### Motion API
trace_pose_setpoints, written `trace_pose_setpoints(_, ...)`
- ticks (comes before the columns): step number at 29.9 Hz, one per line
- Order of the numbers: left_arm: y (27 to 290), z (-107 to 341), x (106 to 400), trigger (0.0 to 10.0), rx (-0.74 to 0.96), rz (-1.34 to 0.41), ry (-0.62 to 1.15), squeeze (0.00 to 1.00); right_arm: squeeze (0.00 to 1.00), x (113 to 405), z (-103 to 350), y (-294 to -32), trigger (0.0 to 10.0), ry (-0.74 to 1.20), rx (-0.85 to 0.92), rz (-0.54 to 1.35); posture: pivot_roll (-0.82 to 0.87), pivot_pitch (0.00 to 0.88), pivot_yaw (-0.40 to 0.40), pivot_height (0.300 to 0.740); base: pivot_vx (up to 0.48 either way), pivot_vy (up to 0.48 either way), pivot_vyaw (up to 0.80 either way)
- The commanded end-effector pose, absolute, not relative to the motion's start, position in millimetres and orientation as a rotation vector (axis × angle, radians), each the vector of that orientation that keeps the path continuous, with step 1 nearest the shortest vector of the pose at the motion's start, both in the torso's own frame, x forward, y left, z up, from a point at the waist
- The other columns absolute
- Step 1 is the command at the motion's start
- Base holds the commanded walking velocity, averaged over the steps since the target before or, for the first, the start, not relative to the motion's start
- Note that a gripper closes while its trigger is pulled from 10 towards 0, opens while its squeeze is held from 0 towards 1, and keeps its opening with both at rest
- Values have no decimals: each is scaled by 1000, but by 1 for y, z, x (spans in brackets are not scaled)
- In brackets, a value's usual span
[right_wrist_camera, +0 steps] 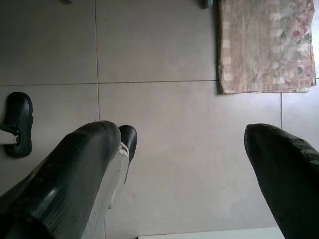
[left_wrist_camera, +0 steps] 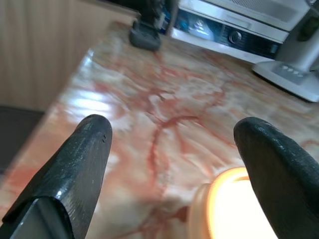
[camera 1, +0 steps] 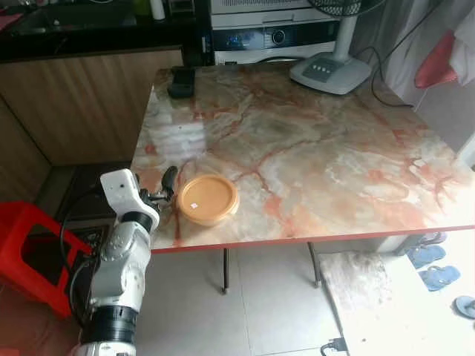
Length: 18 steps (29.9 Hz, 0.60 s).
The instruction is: Restocking fridge
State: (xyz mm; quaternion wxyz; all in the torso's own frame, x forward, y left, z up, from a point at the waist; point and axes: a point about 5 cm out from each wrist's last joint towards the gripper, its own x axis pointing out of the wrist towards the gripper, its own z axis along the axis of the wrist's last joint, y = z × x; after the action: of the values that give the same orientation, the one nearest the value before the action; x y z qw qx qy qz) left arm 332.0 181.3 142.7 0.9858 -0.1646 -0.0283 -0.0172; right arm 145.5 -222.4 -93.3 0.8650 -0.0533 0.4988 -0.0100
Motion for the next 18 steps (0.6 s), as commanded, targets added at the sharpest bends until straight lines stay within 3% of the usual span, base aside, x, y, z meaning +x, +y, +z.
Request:
trace_pose_setpoints(1,181,134,335,10000,-366,-59,6,0,0,143,-94,-223,10000,1057,-121,-12,42,56,19,740,0,0,0)
trace_pose_setpoints(8,181,126,345,10000,-445,-34,65,0,0,143,-94,-223,10000,1056,-129,-9,35,62,19,740,0,0,0)
trace_pose_setpoints(9,181,127,346,10000,-467,-31,64,1000,0,143,-94,-223,10000,1056,-130,-9,32,64,17,740,0,0,0)
trace_pose_setpoints(17,176,124,350,10000,-479,-55,99,1000,0,144,-94,-224,10000,1058,-142,0,40,74,11,740,0,0,0)
trace_pose_setpoints(18,175,122,350,10000,-475,-65,108,0,0,144,-94,-224,10000,1058,-143,1,40,74,11,740,0,0,0)
